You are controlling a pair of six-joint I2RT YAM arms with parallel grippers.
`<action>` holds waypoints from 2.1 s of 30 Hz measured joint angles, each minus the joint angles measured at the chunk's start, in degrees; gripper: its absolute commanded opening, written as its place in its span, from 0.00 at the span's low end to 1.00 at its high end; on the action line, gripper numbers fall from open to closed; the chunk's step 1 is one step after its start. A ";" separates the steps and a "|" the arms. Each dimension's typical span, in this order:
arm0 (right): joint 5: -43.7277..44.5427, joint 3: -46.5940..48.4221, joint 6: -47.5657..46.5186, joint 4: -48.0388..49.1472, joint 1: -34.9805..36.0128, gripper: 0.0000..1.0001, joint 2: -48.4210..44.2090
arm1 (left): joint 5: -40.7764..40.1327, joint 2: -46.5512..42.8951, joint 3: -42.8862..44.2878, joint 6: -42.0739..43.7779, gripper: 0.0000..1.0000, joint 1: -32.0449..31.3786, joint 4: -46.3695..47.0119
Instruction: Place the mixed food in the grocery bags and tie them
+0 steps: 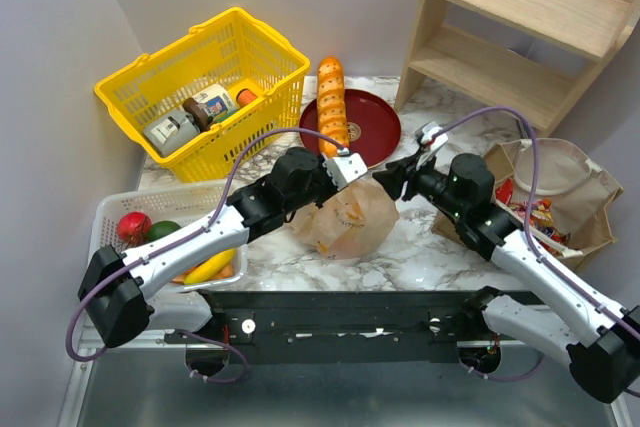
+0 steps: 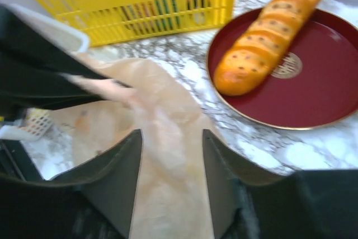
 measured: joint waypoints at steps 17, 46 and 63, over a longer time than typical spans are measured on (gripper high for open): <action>-44.11 27.71 -7.23 -5.01 -11.06 0.45 38.53 | -7.54 -3.19 -5.53 6.84 0.00 -6.23 3.72; -49.29 6.03 -0.90 18.16 -4.59 0.65 34.23 | -9.53 -8.52 -12.39 3.02 0.00 -5.60 12.50; -39.85 1.66 3.96 32.37 -1.88 0.20 31.82 | 1.29 -7.63 -9.25 -6.58 0.00 -0.04 6.01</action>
